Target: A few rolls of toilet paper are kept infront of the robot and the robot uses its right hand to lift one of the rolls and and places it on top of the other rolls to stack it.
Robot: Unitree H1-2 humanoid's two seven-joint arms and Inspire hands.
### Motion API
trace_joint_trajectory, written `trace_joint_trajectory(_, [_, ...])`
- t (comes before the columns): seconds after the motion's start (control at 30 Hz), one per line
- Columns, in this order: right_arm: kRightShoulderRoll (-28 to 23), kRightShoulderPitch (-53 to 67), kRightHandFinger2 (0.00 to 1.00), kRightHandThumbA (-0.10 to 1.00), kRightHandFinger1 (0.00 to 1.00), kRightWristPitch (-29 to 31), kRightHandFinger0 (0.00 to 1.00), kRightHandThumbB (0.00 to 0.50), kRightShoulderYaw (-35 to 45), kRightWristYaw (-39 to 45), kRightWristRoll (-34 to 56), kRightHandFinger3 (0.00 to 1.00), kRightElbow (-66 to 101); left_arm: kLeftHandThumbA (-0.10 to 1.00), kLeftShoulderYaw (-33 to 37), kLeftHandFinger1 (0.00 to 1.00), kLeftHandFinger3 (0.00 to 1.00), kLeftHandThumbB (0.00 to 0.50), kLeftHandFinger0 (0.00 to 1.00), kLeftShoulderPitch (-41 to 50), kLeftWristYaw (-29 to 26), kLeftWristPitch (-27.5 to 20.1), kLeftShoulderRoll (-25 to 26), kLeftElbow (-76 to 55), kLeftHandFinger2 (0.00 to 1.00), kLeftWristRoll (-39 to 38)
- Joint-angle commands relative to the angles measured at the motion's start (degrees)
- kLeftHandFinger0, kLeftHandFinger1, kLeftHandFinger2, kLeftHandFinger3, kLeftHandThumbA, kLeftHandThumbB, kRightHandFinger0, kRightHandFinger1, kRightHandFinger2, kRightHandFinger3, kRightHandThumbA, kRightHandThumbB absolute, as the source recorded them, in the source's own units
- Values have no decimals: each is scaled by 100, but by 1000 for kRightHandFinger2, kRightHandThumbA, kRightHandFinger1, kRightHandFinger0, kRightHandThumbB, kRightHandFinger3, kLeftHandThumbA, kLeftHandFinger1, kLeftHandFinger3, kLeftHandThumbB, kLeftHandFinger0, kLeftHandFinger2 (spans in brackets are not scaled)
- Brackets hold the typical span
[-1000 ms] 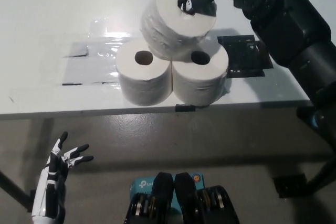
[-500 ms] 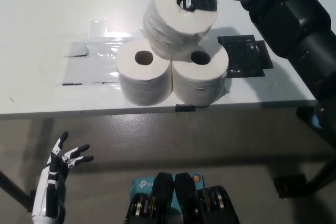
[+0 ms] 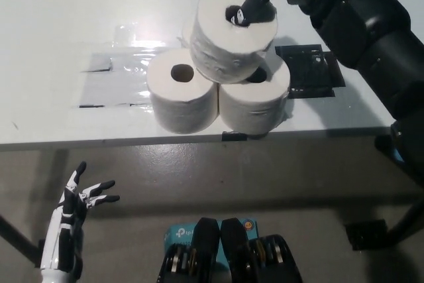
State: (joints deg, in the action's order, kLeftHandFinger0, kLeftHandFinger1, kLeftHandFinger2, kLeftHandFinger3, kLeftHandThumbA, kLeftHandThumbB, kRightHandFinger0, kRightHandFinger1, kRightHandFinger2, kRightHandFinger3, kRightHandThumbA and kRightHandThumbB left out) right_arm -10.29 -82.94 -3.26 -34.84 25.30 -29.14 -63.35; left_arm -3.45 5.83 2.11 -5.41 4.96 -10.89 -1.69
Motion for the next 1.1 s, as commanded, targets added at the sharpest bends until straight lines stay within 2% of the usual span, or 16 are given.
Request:
trace_joint_trajectory(0.0, [-26, -298, 1000, 886, 643, 237, 437, 325, 41, 315, -30, 1000, -106, 1000, 41, 617, 1000, 63, 980, -16, 47, -9, 72, -234, 700, 64])
trace_joint_trajectory(0.03, [-29, -308, 1000, 917, 762, 268, 565, 344, 60, 341, -8, 1000, -128, 1000, 42, 618, 1000, 64, 980, -13, 47, 1, 71, -242, 700, 60])
trace_joint_trajectory(0.07, [-21, -333, 1000, 978, 1000, 283, 813, 379, 51, 362, -18, 1000, -158, 1000, 41, 619, 1000, 81, 983, -14, 52, -11, 77, -225, 701, 53])
trace_joint_trajectory(0.1, [-21, -333, 1000, 1000, 1000, 249, 1000, 396, 53, 358, -29, 1000, -141, 1000, 44, 621, 1000, 85, 985, -13, 57, -14, 84, -219, 703, 55])
trace_joint_trajectory(0.17, [-17, -300, 1000, 991, 1000, 159, 1000, 395, 225, 291, 110, 1000, -65, 1000, 53, 623, 1000, 85, 990, -9, 54, 16, 90, -242, 705, 81])
trace_joint_trajectory(0.27, [-33, -220, 1000, 892, 1000, 197, 1000, 373, 607, 205, 391, 1000, 82, 1000, 66, 626, 1000, 73, 995, -36, 66, 34, 91, -238, 710, 68])
trace_joint_trajectory(0.33, [-42, -236, 1000, 1000, 1000, 215, 1000, 388, 554, 146, 208, 1000, 147, 1000, 65, 628, 1000, 76, 998, -43, 75, 45, 93, -236, 711, 40])
trace_joint_trajectory(0.47, [-67, -251, 1000, 1000, 1000, 245, 1000, 438, 624, 21, 148, 1000, 313, 1000, 58, 629, 1000, 61, 1000, -45, 76, 42, 95, -238, 709, 32])
trace_joint_trajectory(0.6, [-122, -141, 1000, 1000, 1000, 286, 1000, 421, 863, -250, 201, 1000, 615, 1000, 79, 628, 1000, 81, 1000, -48, 84, 51, 88, -238, 706, 42])
trace_joint_trajectory(0.67, [-140, -213, 1000, 1000, 1000, 275, 1000, 450, 959, -355, 184, 1000, 704, 1000, 98, 611, 1000, 92, 993, -50, 77, 62, 109, -232, 692, 129])
trace_joint_trajectory(0.7, [-158, -259, 1000, 1000, 1000, 254, 1000, 439, 1025, -369, 186, 1000, 801, 1000, 103, 609, 1000, 80, 990, -50, 73, 64, 108, -244, 691, 141])
trace_joint_trajectory(0.8, [-172, -401, 1000, 1000, 1000, 197, 1000, 425, 1172, -509, 175, 1000, 895, 1000, 99, 615, 1000, 98, 991, -71, 83, 145, 97, -260, 696, 70])
trace_joint_trajectory(0.83, [-196, -444, 1000, 1000, 1000, 190, 1000, 400, 1324, -583, 264, 1000, 1015, 1000, 102, 617, 1000, 107, 993, -63, 87, 104, 101, -237, 699, 76])
trace_joint_trajectory(0.9, [-226, -468, 1000, 1000, 1000, 244, 1000, 398, 1505, -644, 354, 1000, 1100, 1000, 105, 618, 1000, 106, 995, -58, 91, 87, 102, -226, 701, 70])
trace_joint_trajectory(0.97, [-359, -536, 1000, 1000, 1000, 513, 1000, 437, 1883, -973, 526, 1000, 1220, 1000, 132, 621, 1000, 97, 1000, -59, 71, 78, 48, -204, 706, 79])
trace_joint_trajectory(1.07, [-748, -255, 1000, 1000, 1000, 411, 1000, 401, 2613, -1152, 763, 1000, 2590, 1000, 117, 623, 1000, 85, 1000, -97, 64, 60, 64, -204, 708, 57])
